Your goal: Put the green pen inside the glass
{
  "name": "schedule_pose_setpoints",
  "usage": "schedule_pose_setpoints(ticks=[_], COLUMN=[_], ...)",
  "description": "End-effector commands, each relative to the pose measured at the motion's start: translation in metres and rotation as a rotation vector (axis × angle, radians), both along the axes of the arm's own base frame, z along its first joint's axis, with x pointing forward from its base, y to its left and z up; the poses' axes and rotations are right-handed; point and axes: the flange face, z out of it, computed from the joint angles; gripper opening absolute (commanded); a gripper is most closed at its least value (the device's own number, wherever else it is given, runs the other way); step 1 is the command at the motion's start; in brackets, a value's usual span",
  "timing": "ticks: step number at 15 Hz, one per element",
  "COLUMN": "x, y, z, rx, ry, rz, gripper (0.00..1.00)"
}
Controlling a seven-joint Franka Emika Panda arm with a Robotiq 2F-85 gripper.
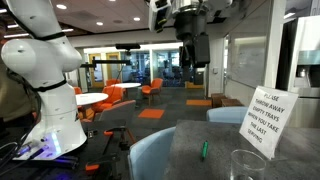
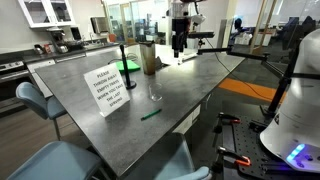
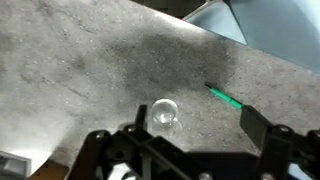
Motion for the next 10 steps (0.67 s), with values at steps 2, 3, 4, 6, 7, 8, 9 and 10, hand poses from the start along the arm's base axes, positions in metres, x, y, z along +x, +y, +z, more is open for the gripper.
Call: schedule_pose_setpoints(ticks=[2, 3, 4, 6, 7, 8, 9, 10], x=[0.001, 0.002, 0.004, 0.011, 0.014, 0.017, 0.020, 0.024], y=[0.009, 0.017, 0.024, 0.042, 0.050, 0.057, 0.062, 0.066], z=[-0.002, -0.005, -0.009, -0.022, -0.028, -0.037, -0.046, -0.054], rx=[-0.005, 0.008, 0.008, 0.012, 0.020, 0.038, 0.055, 0.067], ry=[-0.018, 0.006, 0.003, -0.005, 0.000, 0.006, 0.007, -0.002], rz=[-0.194, -0.251, -0.307, -0.415, -0.467, -0.519, -0.569, -0.620], gripper=[1.00, 1.00, 1.00, 1.00, 1.00, 1.00, 1.00, 1.00])
